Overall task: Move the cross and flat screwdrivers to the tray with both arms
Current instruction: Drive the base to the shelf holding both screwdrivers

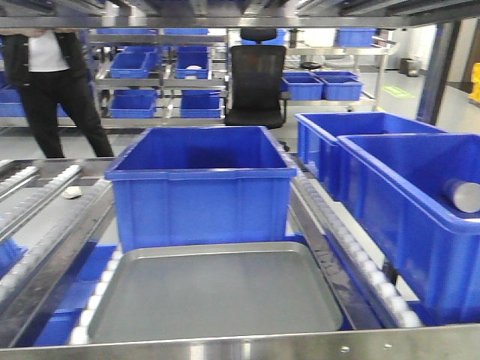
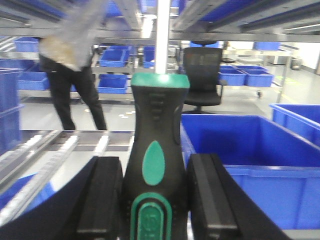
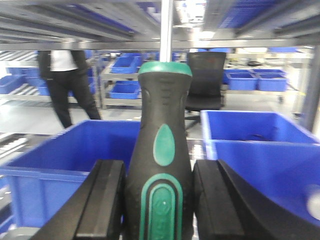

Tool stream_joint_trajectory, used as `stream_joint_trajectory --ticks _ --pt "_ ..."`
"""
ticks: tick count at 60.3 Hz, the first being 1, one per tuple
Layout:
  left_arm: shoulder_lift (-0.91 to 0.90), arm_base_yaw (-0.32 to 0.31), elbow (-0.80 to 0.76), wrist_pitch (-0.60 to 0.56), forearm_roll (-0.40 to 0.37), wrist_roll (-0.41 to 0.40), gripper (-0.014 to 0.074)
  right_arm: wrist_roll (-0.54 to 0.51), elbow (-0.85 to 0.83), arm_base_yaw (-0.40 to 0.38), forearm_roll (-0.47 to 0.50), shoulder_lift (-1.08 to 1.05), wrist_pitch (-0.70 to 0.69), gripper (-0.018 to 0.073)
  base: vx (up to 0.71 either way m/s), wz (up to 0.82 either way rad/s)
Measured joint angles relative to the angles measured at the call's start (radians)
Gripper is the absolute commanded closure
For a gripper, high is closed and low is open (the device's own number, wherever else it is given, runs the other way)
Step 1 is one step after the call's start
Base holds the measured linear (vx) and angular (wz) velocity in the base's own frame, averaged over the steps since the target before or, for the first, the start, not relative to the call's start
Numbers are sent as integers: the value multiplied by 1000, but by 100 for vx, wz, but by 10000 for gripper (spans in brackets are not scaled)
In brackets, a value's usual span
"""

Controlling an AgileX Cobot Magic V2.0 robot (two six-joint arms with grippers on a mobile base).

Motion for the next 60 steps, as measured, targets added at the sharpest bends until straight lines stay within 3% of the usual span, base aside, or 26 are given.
stream_joint_trajectory --ticks 60 --pt "0 0 0 0 0 0 596 0 0 0 0 -1 -1 567 0 -4"
